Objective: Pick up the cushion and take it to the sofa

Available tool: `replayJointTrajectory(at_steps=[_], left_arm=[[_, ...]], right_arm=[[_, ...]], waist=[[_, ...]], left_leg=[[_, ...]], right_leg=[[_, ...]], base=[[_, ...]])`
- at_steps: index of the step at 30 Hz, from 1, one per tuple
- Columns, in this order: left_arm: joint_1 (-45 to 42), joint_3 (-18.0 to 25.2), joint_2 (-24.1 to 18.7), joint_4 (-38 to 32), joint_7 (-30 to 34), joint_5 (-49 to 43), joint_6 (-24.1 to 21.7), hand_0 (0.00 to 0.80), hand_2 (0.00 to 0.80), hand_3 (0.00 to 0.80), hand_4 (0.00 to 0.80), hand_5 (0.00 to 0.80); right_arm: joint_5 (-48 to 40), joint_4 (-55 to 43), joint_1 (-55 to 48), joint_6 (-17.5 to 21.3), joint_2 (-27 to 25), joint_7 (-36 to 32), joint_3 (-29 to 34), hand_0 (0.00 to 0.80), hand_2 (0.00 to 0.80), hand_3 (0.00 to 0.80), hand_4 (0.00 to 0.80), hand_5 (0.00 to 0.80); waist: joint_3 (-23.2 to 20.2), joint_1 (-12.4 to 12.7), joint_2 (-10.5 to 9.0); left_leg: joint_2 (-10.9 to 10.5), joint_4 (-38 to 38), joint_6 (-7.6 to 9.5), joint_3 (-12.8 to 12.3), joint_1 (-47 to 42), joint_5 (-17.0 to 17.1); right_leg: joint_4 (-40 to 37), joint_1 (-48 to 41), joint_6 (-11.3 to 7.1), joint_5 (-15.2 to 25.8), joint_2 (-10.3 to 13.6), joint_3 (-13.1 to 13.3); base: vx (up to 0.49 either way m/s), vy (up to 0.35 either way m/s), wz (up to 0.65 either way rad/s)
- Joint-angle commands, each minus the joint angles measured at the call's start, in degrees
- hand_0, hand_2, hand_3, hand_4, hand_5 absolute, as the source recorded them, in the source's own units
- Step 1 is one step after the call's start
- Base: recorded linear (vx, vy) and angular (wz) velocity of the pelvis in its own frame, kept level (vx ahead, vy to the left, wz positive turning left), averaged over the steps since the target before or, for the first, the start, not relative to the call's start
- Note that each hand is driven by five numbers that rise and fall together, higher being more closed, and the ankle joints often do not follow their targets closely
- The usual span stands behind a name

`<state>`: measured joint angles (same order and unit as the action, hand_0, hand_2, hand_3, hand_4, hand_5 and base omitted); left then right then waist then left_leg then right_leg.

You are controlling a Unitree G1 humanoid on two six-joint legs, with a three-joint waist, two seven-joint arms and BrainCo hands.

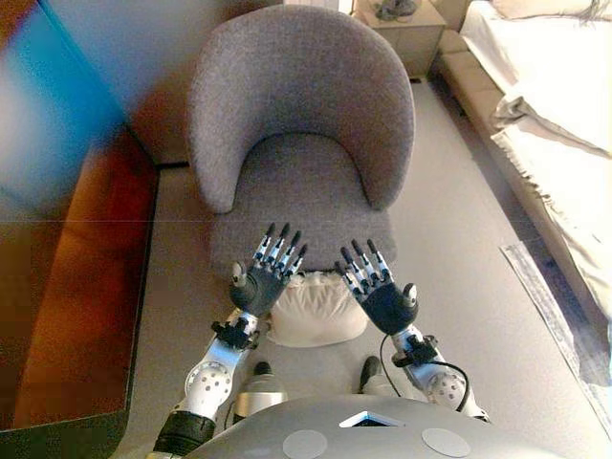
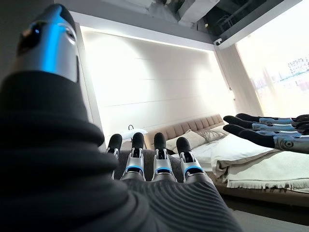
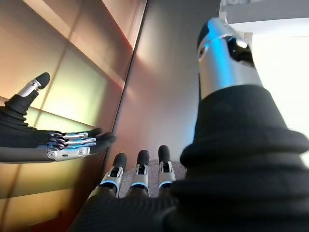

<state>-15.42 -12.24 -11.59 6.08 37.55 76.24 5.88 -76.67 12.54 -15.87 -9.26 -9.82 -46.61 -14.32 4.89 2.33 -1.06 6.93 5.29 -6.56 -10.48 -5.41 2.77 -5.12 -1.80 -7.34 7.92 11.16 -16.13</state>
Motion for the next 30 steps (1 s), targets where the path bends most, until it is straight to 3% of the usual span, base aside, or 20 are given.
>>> replayJointTrajectory(at_steps=[1,4,6,7,9,10,12,14,17,20,26,28,30], left_arm=[[1.21,0.36,-0.77,-4.88,0.36,1.72,0.08,0.000,0.000,0.000,0.000,0.000],[1.20,0.71,-1.33,-4.04,-1.10,-2.37,-0.45,0.000,0.000,0.000,0.000,0.000],[1.83,-0.18,-3.29,-0.65,-8.03,-14.53,-7.46,0.000,0.000,0.000,0.000,0.000],[2.77,-0.62,-4.98,3.06,-14.91,-22.74,-12.00,0.000,0.000,0.000,0.000,0.000],[4.98,-0.14,-7.75,9.09,-26.92,-39.01,-17.19,0.000,0.000,0.000,0.000,0.000],[5.78,1.00,-8.82,11.51,-29.99,-40.36,-16.89,0.000,0.000,0.000,0.000,0.000],[6.41,3.83,-8.39,15.00,-32.60,-39.12,-15.15,0.000,0.000,0.000,0.000,0.000],[6.81,4.80,-8.25,18.84,-33.31,-44.14,-17.12,0.000,0.000,0.000,0.000,0.000],[7.94,4.51,-7.95,21.52,-35.45,-48.06,-17.82,0.000,0.000,0.000,0.000,0.000],[10.13,4.86,-7.42,24.75,-34.93,-45.60,-19.55,0.000,0.000,0.000,0.000,0.000],[16.89,1.03,-8.66,23.44,-37.45,-42.11,-24.42,0.000,0.000,0.000,0.000,0.000],[19.88,-0.83,-9.12,23.11,-39.02,-42.70,-25.13,0.000,0.000,0.000,0.000,0.000],[21.83,-1.92,-9.10,22.87,-40.50,-43.44,-25.64,0.000,0.000,0.000,0.000,0.000]], right_arm=[[-1.82,-4.42,2.49,0.94,0.50,-1.77,-0.44,0.000,0.000,0.000,0.000,0.000],[3.42,-3.50,2.50,5.66,-0.17,1.80,-0.34,0.000,0.000,0.000,0.000,0.000],[17.10,-0.88,3.73,15.59,-2.71,13.96,-0.52,0.000,0.000,0.000,0.000,0.000],[26.53,1.52,4.69,20.21,-4.54,21.48,-0.85,0.000,0.000,0.000,0.000,0.000],[46.52,4.90,6.14,23.31,-8.13,36.73,-0.41,0.000,0.000,0.000,0.000,0.000],[52.33,5.50,6.57,23.15,-10.45,39.70,-0.16,0.000,0.000,0.000,0.000,0.000],[52.46,6.61,6.42,23.12,-11.98,40.69,0.28,0.000,0.000,0.000,0.000,0.000],[53.27,10.26,7.57,23.83,-11.09,41.95,1.19,0.000,0.000,0.000,0.000,0.000],[51.63,12.52,10.45,21.14,-9.83,43.81,2.02,0.000,0.000,0.000,0.000,0.000],[51.89,12.95,11.38,22.12,-9.43,45.13,2.41,0.000,0.000,0.000,0.000,0.000],[51.77,12.90,17.80,25.57,-11.22,50.11,1.24,0.000,0.000,0.000,0.000,0.000],[51.70,13.71,21.07,26.69,-11.74,52.21,0.95,0.000,0.000,0.000,0.000,0.000],[51.77,13.59,23.83,26.41,-12.47,53.59,0.55,0.000,0.000,0.000,0.000,0.000]], waist=[[0.95,-0.01,-0.49],[1.05,0.09,-0.50],[1.43,-0.05,-0.53],[1.53,-0.18,-0.63],[2.05,-0.67,-0.70],[2.27,-0.90,-0.64],[2.61,-0.88,-0.88],[3.14,-0.58,-1.26],[5.25,-0.06,-1.47],[8.94,-0.33,-1.07],[17.59,-0.96,-0.08],[19.39,-0.79,0.15],[20.44,-0.61,0.49]], left_leg=[[-0.17,-1.77,1.74,-1.26,-0.13,-3.81],[-0.07,-1.83,1.64,-1.26,-0.05,-3.81],[0.07,-1.88,1.29,-1.41,-0.29,-3.76],[0.03,-1.82,1.21,-1.37,-0.16,-3.59],[0.06,-1.69,1.32,-1.14,-0.12,-3.27],[0.16,-1.81,1.41,-1.00,0.07,-3.19],[0.27,-2.82,1.57,-1.14,0.57,-3.44],[0.57,-5.48,1.49,-1.62,1.17,-4.15],[1.01,-12.99,1.23,-1.16,4.10,-6.07],[2.30,-19.67,1.24,-0.94,9.46,-7.75],[4.78,-31.71,0.82,-0.44,23.94,-11.47],[4.03,-34.54,1.87,0.77,30.00,-11.11],[3.06,-36.95,2.30,2.55,34.12,-11.83]], right_leg=[[1.00,-1.96,-3.85,-3.81,2.53,0.13],[1.18,-1.83,-3.90,-3.81,2.54,0.08],[1.28,-1.99,-3.97,-3.81,2.39,0.21],[1.40,-1.73,-4.03,-3.77,2.34,0.24],[1.65,-1.49,-4.03,-3.76,2.28,0.44],[1.85,-1.27,-3.95,-3.83,2.25,0.72],[2.21,-1.04,-3.73,-4.02,2.42,0.74],[2.91,-1.05,-3.47,-4.23,2.80,0.74],[6.98,0.12,-3.15,-5.03,4.14,1.08],[13.67,4.94,-3.24,-6.10,6.39,2.02],[25.24,19.39,-3.42,-8.14,9.79,3.32],[29.94,26.52,-2.87,-7.77,11.46,4.48],[33.05,31.31,-2.81,-8.11,11.64,6.32]], base=[[0.000,0.000,0.00],[0.000,0.000,0.00],[0.000,0.000,0.00],[0.000,0.000,0.00],[0.000,0.000,0.00],[0.000,0.000,0.00],[0.000,0.000,0.00],[0.064,-0.019,-0.03],[0.046,-0.013,-0.03],[-0.106,0.014,-0.05],[-0.290,-0.013,0.17],[-0.292,0.017,0.31],[-0.192,0.064,0.17]])
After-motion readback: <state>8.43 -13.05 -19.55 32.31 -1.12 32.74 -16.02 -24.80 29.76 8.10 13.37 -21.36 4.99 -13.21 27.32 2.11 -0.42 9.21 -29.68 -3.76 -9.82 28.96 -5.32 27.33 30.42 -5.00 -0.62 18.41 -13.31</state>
